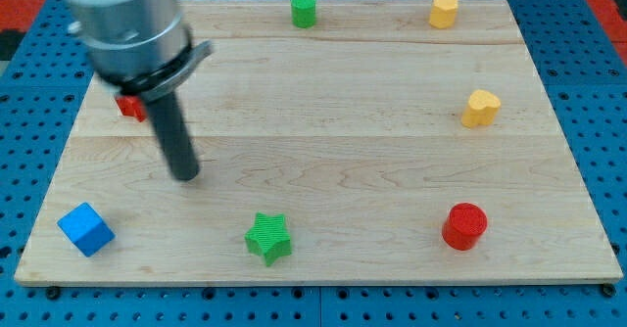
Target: Place the green star to the top left of the red circle
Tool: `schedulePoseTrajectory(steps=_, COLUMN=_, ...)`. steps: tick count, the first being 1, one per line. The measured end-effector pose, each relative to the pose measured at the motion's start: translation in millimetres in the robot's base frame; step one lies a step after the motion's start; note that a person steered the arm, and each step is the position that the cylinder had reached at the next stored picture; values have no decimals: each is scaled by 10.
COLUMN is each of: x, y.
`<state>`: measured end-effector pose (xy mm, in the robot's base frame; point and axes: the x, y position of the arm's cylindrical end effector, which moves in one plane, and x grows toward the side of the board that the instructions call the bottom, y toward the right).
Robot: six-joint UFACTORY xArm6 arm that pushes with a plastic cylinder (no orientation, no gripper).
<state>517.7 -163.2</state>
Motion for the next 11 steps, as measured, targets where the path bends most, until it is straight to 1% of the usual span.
schedulePoseTrajectory(steps=1, x=477, y=67)
schedulePoseTrajectory(steps=2, x=565, y=523)
schedulePoseTrajectory(steps=3, x=848, y=535)
schedulePoseTrajectory(steps=5, x=425, y=1564)
schedulePoseTrajectory(steps=6, x=425, y=2117)
schedulePoseTrajectory(steps=7, x=512, y=2136)
schedulePoseTrajectory(steps=8, x=419, y=1978)
schedulePoseTrajectory(steps=9, x=245, y=1978)
schedulePoseTrajectory(steps=10, x=156, y=1978)
schedulePoseTrajectory(steps=11, x=156, y=2121)
